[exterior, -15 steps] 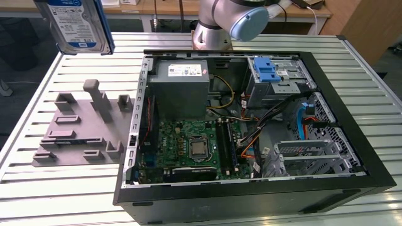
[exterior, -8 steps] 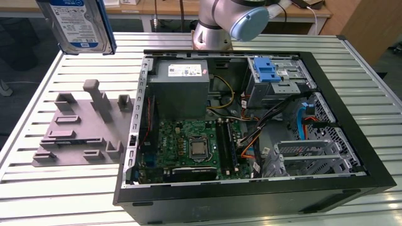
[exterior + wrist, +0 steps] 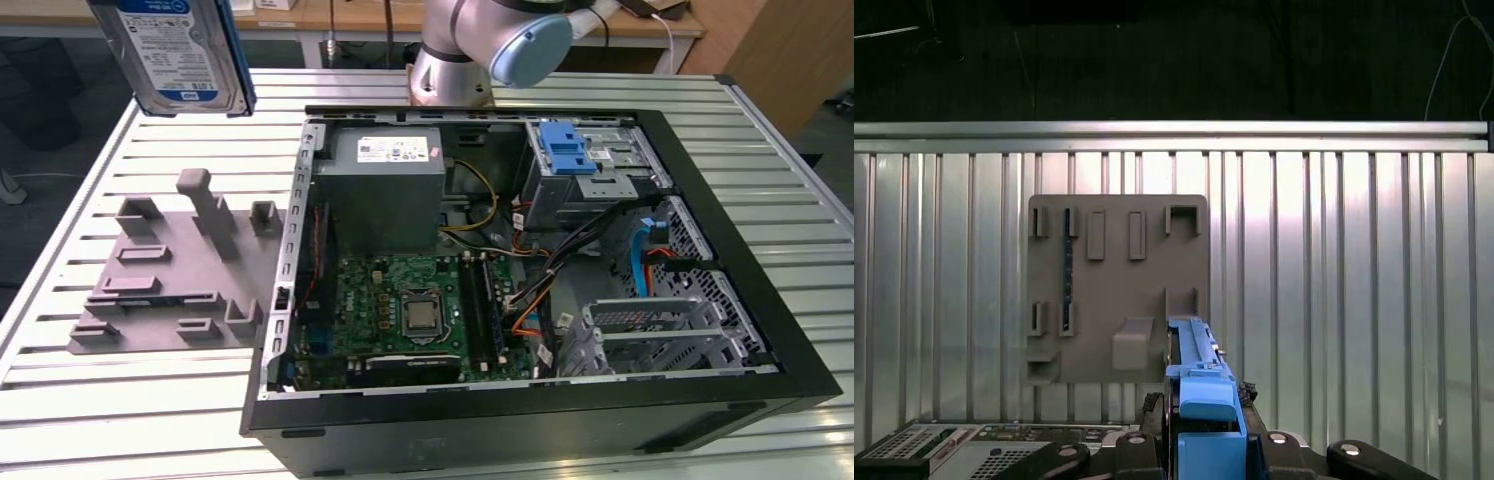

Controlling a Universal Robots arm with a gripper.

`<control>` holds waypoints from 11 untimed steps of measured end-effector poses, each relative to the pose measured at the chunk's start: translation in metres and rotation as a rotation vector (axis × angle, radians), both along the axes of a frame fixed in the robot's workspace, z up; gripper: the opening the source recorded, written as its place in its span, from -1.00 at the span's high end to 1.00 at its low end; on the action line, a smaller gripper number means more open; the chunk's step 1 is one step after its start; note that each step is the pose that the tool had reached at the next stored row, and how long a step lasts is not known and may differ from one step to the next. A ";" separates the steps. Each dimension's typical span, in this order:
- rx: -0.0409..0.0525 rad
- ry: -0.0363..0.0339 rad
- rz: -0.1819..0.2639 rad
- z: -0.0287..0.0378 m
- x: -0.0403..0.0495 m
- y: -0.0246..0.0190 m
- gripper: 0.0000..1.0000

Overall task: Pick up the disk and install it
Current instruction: 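Pick up the disk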

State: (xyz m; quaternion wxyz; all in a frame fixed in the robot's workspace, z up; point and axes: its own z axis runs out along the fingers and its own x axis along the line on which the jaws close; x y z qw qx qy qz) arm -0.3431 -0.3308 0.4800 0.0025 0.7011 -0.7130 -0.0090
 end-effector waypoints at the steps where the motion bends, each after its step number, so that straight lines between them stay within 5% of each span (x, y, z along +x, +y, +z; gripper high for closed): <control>1: 0.0000 0.0001 0.000 0.0000 0.0013 0.0000 0.26; 11: 0.0001 -0.0001 0.000 0.0000 0.0150 -0.0003 0.26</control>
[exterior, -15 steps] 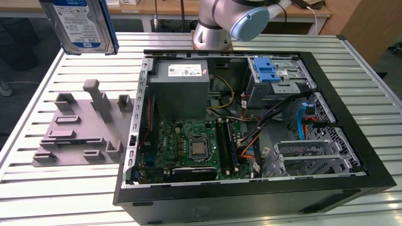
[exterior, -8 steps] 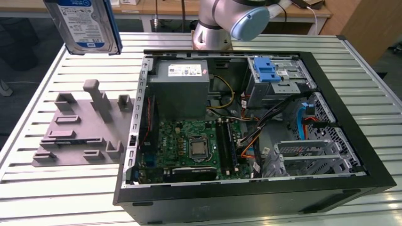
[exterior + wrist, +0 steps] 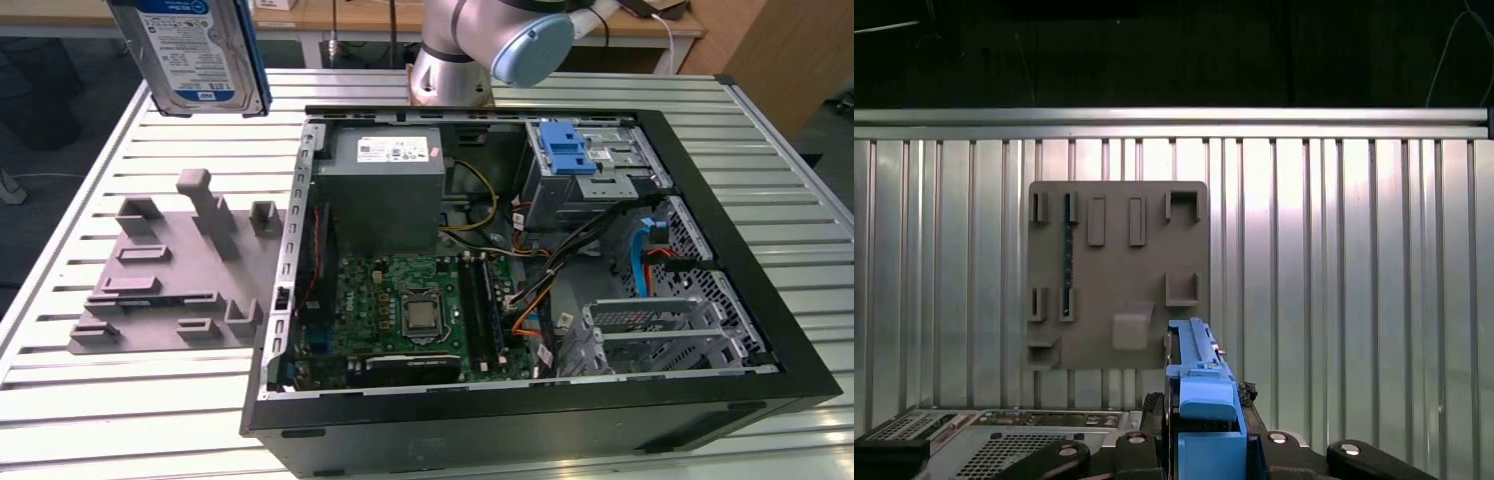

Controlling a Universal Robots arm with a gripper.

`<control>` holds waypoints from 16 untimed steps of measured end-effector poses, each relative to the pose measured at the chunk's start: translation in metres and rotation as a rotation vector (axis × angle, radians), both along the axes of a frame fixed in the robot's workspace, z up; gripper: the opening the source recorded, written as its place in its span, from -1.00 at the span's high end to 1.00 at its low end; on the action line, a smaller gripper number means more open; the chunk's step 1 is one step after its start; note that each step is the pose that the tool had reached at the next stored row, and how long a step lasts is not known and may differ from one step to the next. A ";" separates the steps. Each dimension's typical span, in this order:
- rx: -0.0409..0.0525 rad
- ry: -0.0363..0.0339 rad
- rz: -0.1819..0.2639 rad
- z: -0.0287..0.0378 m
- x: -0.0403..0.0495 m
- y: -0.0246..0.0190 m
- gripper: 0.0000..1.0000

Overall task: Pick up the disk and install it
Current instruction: 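Pick up the disk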

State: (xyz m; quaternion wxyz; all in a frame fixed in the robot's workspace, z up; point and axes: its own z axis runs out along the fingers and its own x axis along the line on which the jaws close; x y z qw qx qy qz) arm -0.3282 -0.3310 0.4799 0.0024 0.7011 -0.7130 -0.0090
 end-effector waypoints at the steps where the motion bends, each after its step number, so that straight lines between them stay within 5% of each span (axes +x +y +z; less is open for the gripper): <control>1: 0.0000 0.0001 0.000 0.0000 0.0010 0.0000 0.26; 9: 0.0000 0.0000 0.000 0.0000 0.0059 -0.0011 0.26; 16: 0.0000 0.0000 0.000 0.0000 0.0063 -0.0113 0.26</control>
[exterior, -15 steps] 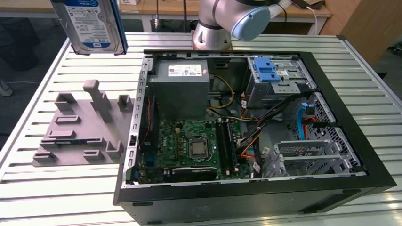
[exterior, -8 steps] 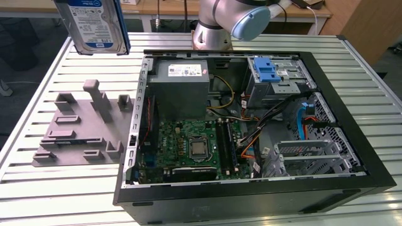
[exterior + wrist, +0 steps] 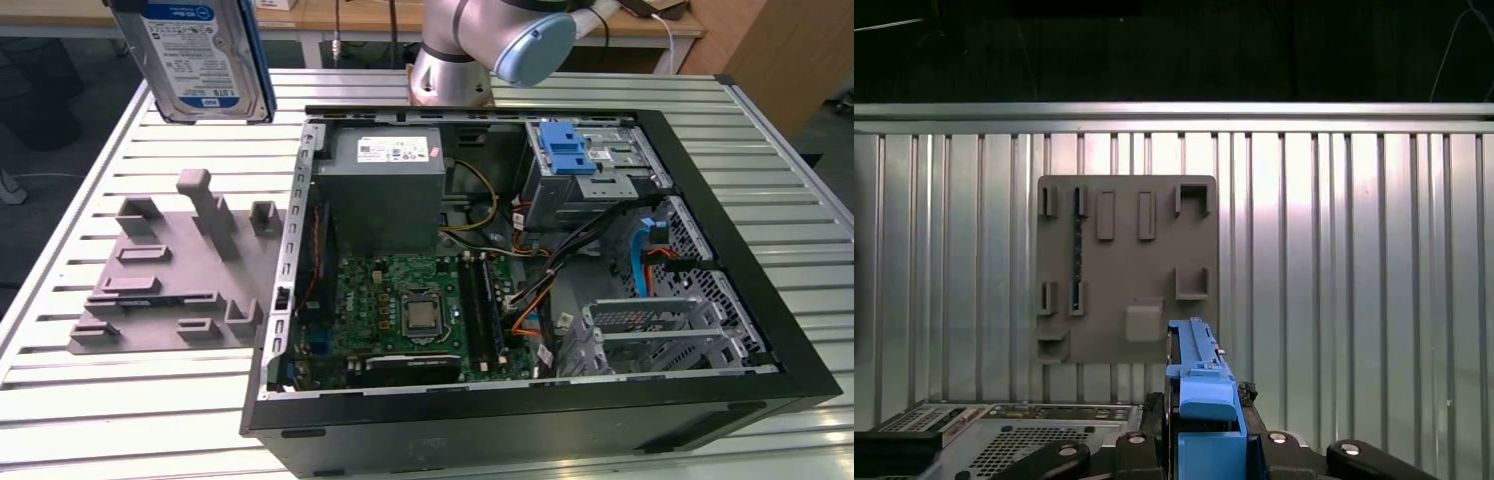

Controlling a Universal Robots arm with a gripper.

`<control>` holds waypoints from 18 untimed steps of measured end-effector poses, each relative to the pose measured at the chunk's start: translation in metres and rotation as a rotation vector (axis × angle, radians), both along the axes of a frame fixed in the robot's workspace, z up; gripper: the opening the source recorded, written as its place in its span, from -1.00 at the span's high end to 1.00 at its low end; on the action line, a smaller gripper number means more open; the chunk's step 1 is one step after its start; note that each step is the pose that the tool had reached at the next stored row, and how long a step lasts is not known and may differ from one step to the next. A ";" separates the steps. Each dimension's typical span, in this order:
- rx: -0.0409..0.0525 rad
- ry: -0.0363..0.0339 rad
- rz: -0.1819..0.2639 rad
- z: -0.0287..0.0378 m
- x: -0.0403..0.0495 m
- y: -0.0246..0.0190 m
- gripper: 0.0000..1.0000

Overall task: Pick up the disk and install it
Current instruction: 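Pick up the disk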

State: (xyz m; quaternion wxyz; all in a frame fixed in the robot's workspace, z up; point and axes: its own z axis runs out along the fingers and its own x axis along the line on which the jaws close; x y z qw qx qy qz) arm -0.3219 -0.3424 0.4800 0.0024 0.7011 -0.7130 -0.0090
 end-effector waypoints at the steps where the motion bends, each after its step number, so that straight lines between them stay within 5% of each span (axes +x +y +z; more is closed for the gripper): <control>1: 0.0000 0.0000 0.000 0.0000 0.0001 -0.0017 0.26; 7: 0.0000 0.0001 0.000 0.0000 0.0026 -0.0083 0.26; 18: 0.0000 0.0002 0.000 0.0000 0.0162 -0.0140 0.26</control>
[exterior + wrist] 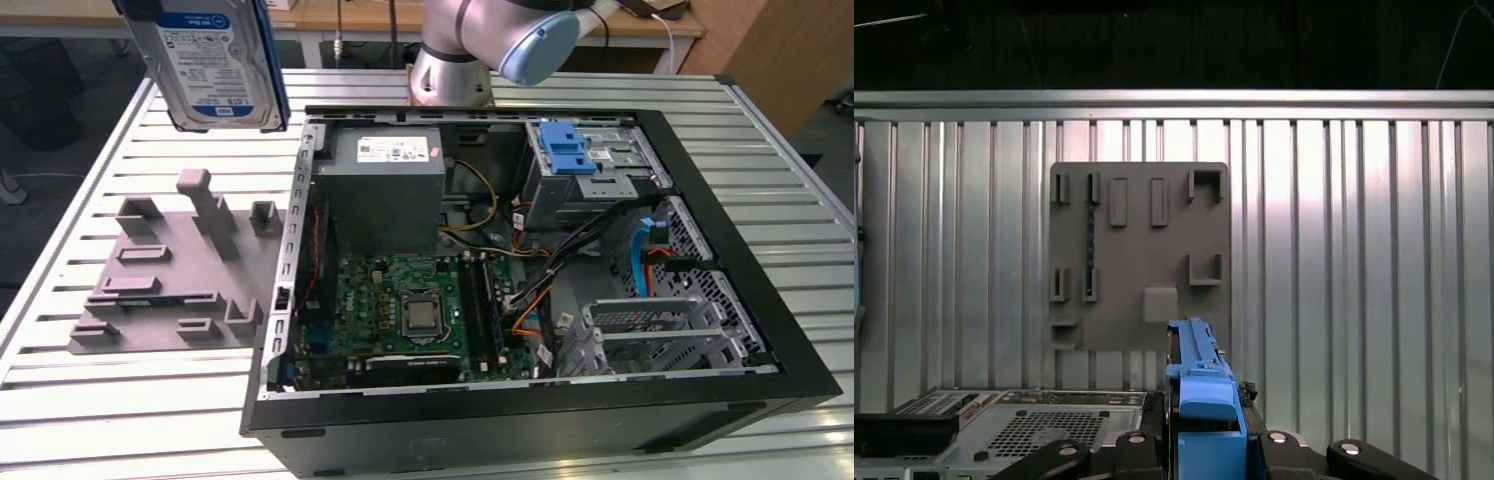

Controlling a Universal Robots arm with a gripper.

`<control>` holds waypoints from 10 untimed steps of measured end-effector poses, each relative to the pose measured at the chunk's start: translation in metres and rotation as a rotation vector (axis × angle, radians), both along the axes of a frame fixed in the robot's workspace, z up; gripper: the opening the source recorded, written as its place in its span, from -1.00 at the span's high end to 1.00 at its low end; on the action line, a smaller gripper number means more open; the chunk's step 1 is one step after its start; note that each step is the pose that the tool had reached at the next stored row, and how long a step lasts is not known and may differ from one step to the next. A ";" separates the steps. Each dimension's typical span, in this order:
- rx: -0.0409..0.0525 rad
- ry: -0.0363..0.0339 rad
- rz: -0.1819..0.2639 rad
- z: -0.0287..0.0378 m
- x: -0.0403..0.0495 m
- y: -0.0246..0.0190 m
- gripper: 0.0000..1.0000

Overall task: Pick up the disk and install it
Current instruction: 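Pick up the disk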

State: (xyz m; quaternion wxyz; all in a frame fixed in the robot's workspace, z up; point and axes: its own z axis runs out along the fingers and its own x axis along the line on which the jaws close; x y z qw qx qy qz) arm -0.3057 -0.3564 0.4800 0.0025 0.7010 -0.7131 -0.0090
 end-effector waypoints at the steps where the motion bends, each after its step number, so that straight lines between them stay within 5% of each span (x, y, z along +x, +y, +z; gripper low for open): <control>1: 0.0000 0.0000 0.000 0.0000 0.0019 -0.0003 0.26; 10: 0.0000 0.0005 0.000 0.0000 0.0183 -0.0027 0.26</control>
